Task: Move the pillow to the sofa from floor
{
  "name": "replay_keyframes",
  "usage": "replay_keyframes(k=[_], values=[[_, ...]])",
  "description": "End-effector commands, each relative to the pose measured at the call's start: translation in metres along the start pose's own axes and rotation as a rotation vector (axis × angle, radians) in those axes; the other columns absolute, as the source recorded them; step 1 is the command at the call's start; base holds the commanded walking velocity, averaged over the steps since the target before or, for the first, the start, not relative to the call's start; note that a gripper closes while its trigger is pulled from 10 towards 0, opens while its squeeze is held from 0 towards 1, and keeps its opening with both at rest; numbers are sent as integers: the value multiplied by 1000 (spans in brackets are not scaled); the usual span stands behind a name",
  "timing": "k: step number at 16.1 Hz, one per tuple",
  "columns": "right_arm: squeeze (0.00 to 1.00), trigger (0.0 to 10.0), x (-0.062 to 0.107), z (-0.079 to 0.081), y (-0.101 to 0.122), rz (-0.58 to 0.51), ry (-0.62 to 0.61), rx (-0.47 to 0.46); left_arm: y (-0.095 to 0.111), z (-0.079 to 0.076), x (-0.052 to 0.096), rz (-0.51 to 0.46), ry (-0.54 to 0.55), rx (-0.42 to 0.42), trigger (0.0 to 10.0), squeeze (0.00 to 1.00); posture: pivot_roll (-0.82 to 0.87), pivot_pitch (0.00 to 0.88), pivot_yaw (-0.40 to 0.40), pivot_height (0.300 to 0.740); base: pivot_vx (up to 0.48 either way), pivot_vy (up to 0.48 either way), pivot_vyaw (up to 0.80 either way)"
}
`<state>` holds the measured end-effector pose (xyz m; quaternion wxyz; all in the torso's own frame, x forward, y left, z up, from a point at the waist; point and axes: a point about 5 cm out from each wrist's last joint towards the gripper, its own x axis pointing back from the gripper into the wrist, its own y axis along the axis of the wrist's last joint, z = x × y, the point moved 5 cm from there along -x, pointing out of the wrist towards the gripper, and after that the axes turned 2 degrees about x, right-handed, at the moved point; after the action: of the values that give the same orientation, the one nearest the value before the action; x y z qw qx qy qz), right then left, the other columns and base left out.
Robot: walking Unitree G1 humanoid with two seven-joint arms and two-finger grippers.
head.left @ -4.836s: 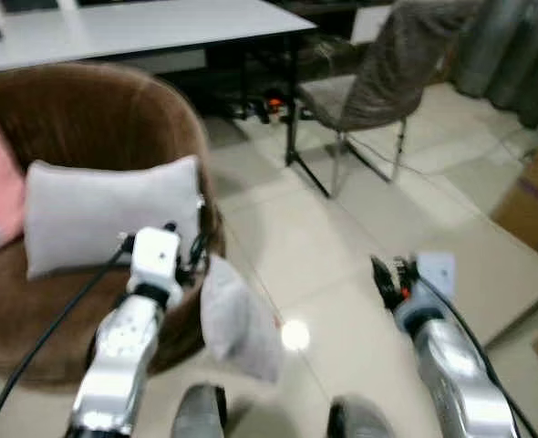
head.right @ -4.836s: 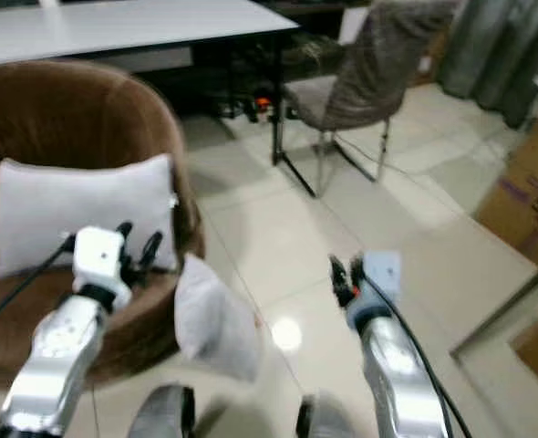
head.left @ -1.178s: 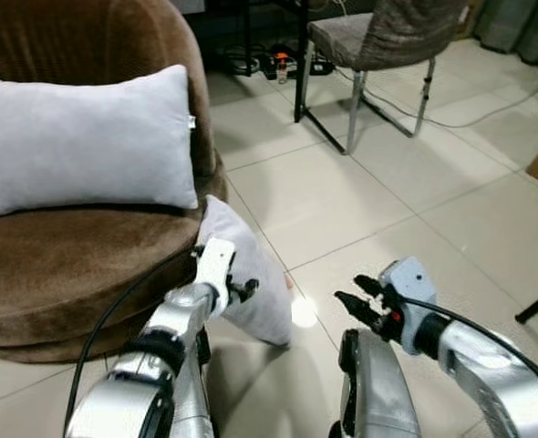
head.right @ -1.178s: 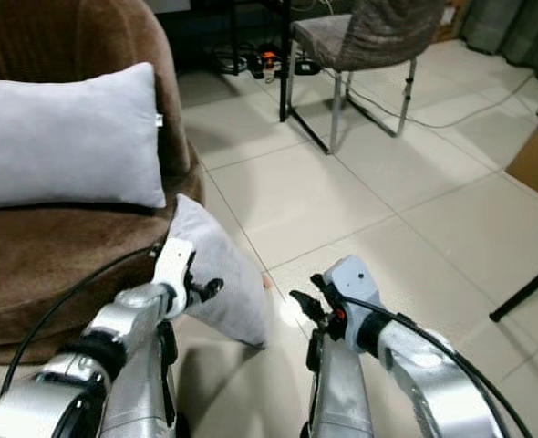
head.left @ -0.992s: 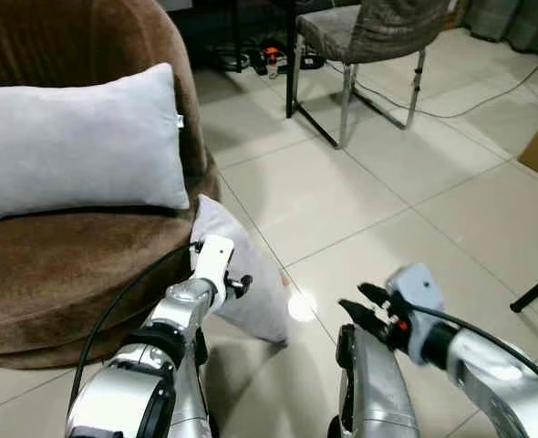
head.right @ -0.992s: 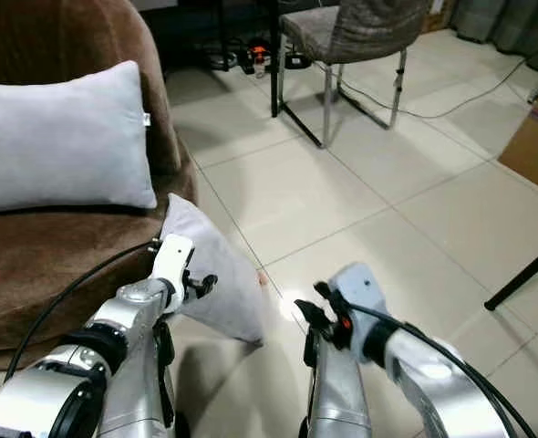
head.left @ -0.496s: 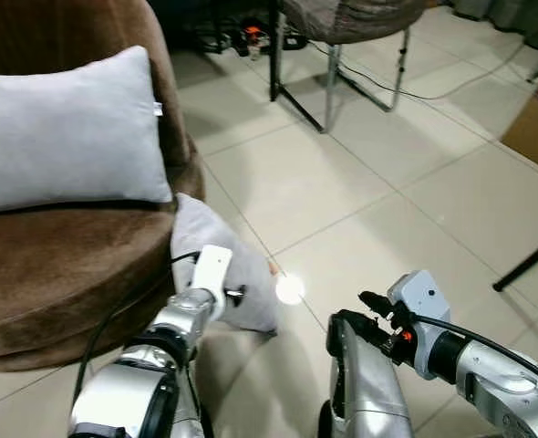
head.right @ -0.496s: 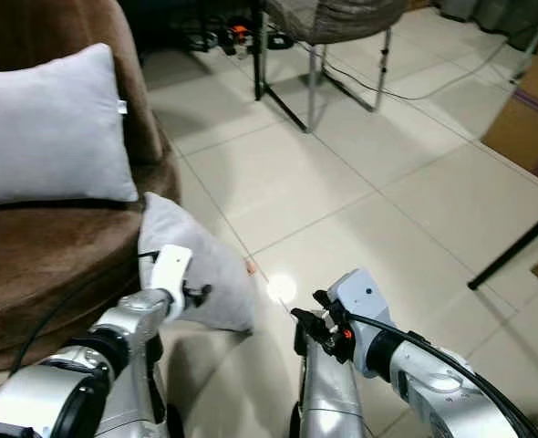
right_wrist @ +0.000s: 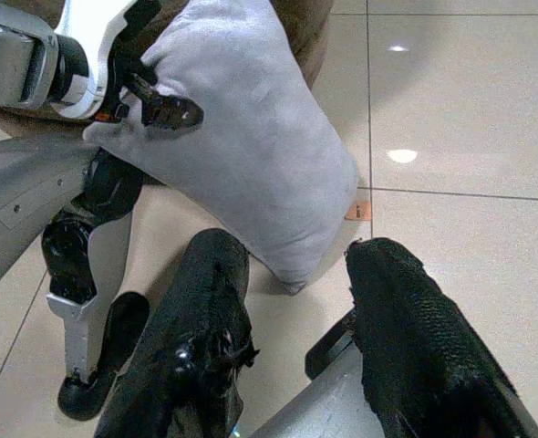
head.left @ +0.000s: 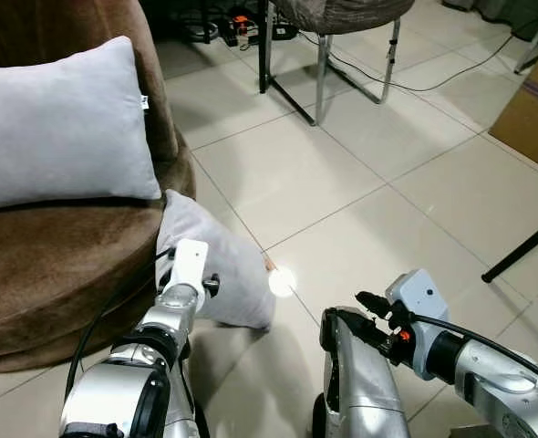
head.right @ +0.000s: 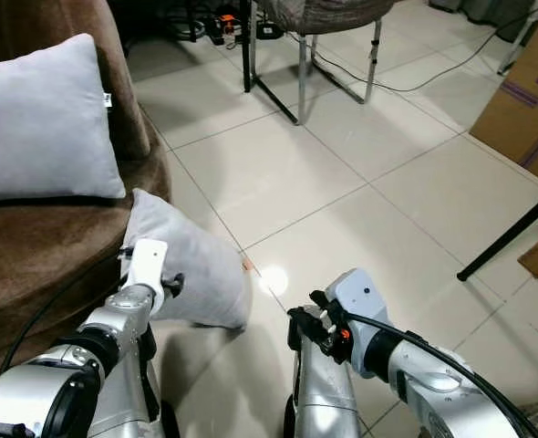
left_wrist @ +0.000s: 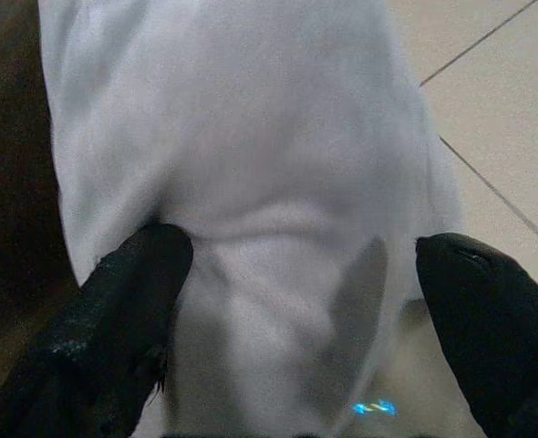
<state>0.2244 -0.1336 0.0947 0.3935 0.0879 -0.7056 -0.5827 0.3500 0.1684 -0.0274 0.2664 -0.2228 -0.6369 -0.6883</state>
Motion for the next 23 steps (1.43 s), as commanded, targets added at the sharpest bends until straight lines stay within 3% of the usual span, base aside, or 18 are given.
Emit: replay_keyframes(k=[1, 5, 6, 7, 9, 15, 23], values=[[0, 10000, 2, 4, 4, -5, 25, 9, -21, 0, 1, 82, -6, 69, 10000, 0, -253, 97, -10, 485, 0, 0, 0], [0, 10000, 1, 6, 4, -5, 41, 13, -26, 5, 1, 114, 10, 142, 10000, 0, -251, 92, -5, 485, 0, 0, 0], [0, 10000, 1, 7, 4, -5, 45, 13, -27, 7, 1, 120, 11, 137, 9608, 0, -251, 91, -3, 485, 0, 0, 0], [0, 10000, 2, 7, 4, -4, 50, 13, -29, 9, 2, 128, 14, 126, 4902, 0, -250, 90, -3, 485, 0, 0, 0], [0, 10000, 1, 7, 4, -4, 51, 10, -30, 15, 2, 132, 31, 103, 0, 0, -249, 88, -2, 485, 0, 0, 0], [0, 10000, 1, 10, 2, -5, 103, -19, -34, 31, 3, 152, 72, 31, 0, 0, -245, 90, -6, 485, 0, 0, 0], [0, 10000, 1, 8, 1, 4, 112, -14, -39, 37, 4, 161, 78, 61, 0, 0, -243, 86, -14, 485, 0, 0, 0]])
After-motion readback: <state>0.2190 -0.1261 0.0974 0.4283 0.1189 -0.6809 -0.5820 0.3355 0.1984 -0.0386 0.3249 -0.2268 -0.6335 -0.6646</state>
